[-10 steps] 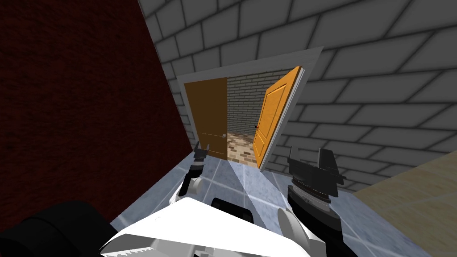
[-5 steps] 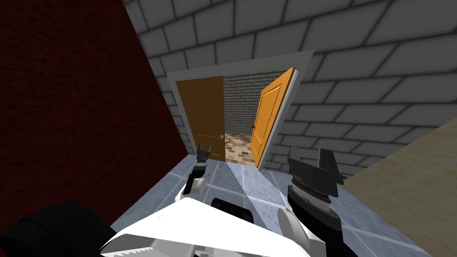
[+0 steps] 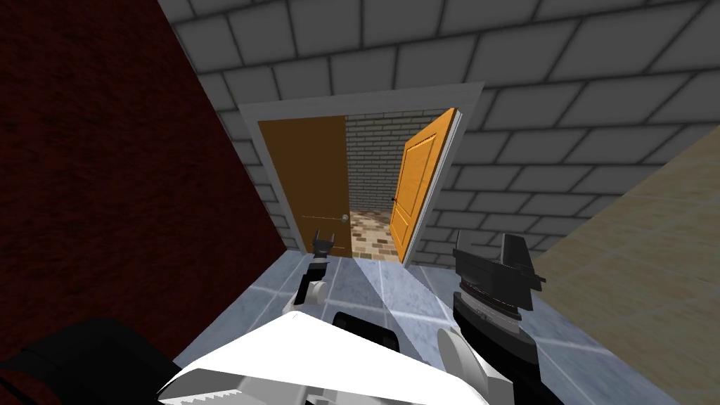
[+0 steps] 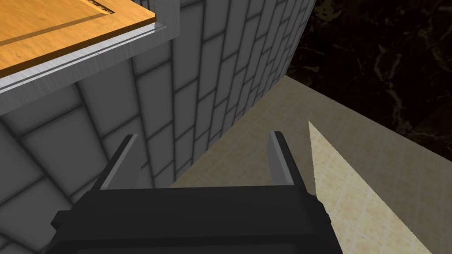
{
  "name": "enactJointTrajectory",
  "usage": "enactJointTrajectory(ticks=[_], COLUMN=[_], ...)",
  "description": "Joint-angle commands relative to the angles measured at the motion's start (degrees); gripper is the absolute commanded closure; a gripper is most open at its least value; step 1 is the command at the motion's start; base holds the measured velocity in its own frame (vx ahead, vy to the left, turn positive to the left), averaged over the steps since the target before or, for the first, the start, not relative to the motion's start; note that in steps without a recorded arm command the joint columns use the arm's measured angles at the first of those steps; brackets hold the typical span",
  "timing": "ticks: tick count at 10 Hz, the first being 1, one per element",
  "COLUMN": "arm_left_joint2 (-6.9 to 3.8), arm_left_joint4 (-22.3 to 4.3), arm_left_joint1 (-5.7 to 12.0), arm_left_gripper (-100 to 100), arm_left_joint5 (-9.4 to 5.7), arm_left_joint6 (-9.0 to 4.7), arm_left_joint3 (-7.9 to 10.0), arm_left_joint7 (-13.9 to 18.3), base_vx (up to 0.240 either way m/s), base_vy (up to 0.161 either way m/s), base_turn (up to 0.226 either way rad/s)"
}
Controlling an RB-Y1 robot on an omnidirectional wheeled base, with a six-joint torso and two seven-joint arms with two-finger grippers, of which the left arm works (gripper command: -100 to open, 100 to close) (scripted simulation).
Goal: Push the door open
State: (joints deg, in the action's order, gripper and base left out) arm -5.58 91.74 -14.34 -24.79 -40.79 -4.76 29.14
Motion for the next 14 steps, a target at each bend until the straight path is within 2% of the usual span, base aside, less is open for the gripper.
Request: enactJointTrajectory(ticks=[1, 9, 10, 14], arm_left_joint2=[-0.20, -0.64, -0.64, -0.76], arm_left_joint4=[-2.9, -16.9, -17.2, -23.7], arm_left_joint1=[1.20, 6.16, 6.16, 8.47], arm_left_gripper=[-100, -100, -100, -100], arm_left_joint5=[-2.02, -11.56, -11.56, -16.00], arm_left_joint6=[-1.04, -5.02, -5.02, -6.87], arm_left_joint3=[-0.54, -3.34, -3.34, -4.64], arm_left_joint7=[2.1, 10.9, 10.9, 14.9], base_vx=[0.080, 0.069, 0.031, 0.047], base_vy=[0.084, 0.087, 0.067, 0.072], base_turn=[-0.133, -0.154, -0.057, -0.138])
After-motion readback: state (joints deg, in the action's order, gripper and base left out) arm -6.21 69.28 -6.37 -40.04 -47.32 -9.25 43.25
